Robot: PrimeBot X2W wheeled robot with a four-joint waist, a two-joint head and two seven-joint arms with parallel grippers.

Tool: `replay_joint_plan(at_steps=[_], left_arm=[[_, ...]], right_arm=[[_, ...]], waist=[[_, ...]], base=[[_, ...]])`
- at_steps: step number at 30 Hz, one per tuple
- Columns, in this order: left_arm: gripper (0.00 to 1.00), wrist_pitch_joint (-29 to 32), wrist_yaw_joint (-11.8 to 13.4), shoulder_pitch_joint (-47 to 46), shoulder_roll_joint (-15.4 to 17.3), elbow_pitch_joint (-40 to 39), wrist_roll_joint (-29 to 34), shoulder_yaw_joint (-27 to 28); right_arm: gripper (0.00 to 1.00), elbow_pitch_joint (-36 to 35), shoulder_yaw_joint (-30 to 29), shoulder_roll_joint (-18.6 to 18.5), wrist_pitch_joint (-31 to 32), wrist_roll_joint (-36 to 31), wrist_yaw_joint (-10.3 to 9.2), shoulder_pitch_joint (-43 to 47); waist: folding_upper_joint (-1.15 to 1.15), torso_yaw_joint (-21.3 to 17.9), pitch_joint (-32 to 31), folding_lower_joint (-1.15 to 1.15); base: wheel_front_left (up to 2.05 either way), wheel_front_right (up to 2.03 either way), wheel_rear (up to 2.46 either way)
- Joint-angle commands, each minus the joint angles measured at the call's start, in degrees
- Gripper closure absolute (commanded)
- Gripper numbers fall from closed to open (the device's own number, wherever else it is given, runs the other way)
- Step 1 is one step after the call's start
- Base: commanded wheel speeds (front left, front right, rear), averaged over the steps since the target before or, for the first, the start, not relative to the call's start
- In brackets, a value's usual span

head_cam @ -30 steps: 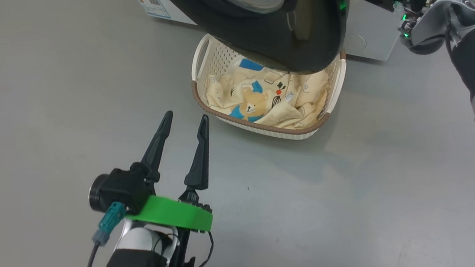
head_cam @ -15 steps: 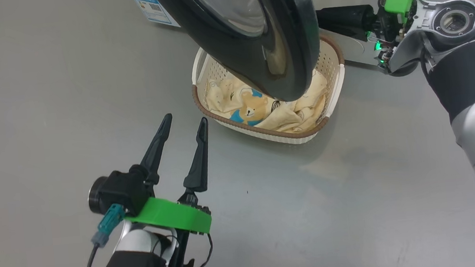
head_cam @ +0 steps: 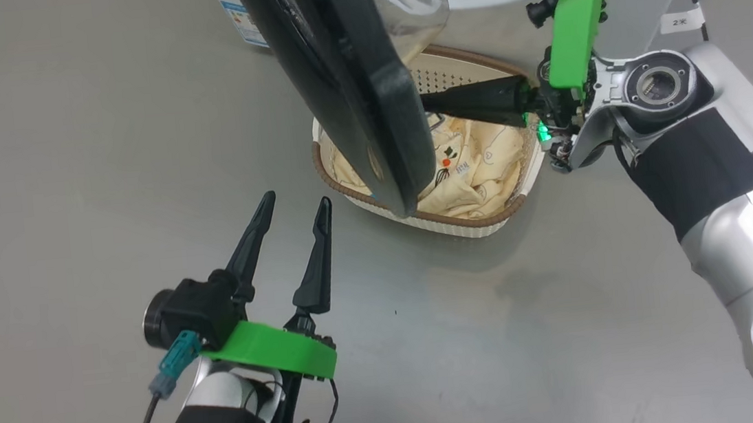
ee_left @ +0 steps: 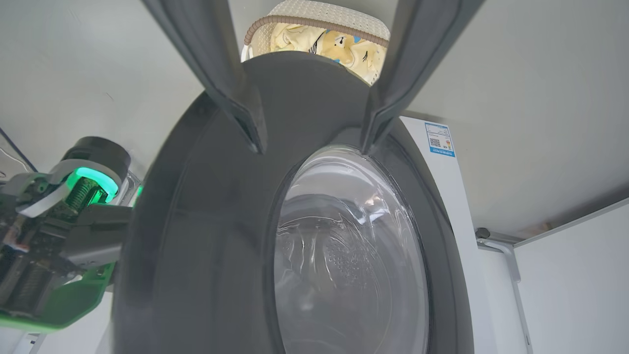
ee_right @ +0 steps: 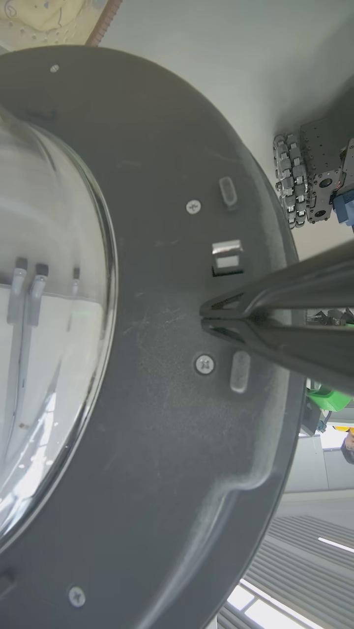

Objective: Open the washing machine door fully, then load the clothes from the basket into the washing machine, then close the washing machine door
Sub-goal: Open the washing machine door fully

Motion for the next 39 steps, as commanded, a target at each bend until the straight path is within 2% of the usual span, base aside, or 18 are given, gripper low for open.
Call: replay_joint_plan(at_steps=[1,12,22,32,39], left_arm=[[0.00,-0.6,0.2,-0.1,1.1,-1.4,0.3,2.0],[0.00,-0.6,0.2,0.8,1.1,-1.3,0.7,2.1],[0.00,-0.6,0.3,1.3,1.1,-1.3,0.8,2.3],[0.00,-0.6,0.2,2.7,1.1,-0.6,2.1,3.8],[0.00,-0.6,-0.2,5.2,1.2,0.2,4.0,6.5]], right_arm=[[1.00,-2.8,1.5,2.0,0.1,1.2,-0.01,0.1],[1.00,-6.2,10.0,2.0,-2.0,7.5,-0.01,1.5],[1.00,-6.0,12.5,2.0,-3.5,9.0,-0.01,1.3],[1.00,-6.6,12.2,-0.3,-6.9,7.5,-0.01,4.0],[1.00,-12.1,12.2,-3.8,-15.7,1.8,-0.01,10.8]], waist=[[0.00,0.1,-0.2,0.00],[0.00,0.4,-1.7,0.00],[0.00,0.2,-2.5,0.00],[0.00,-2.3,-6.1,0.00],[0.00,-7.0,-11.2,0.00]], base=[[0.00,0.00,0.00],[0.00,0.00,0.00],[0.00,0.00,0.00],[0.00,0.00,0.00],[0.00,0.00,0.00]])
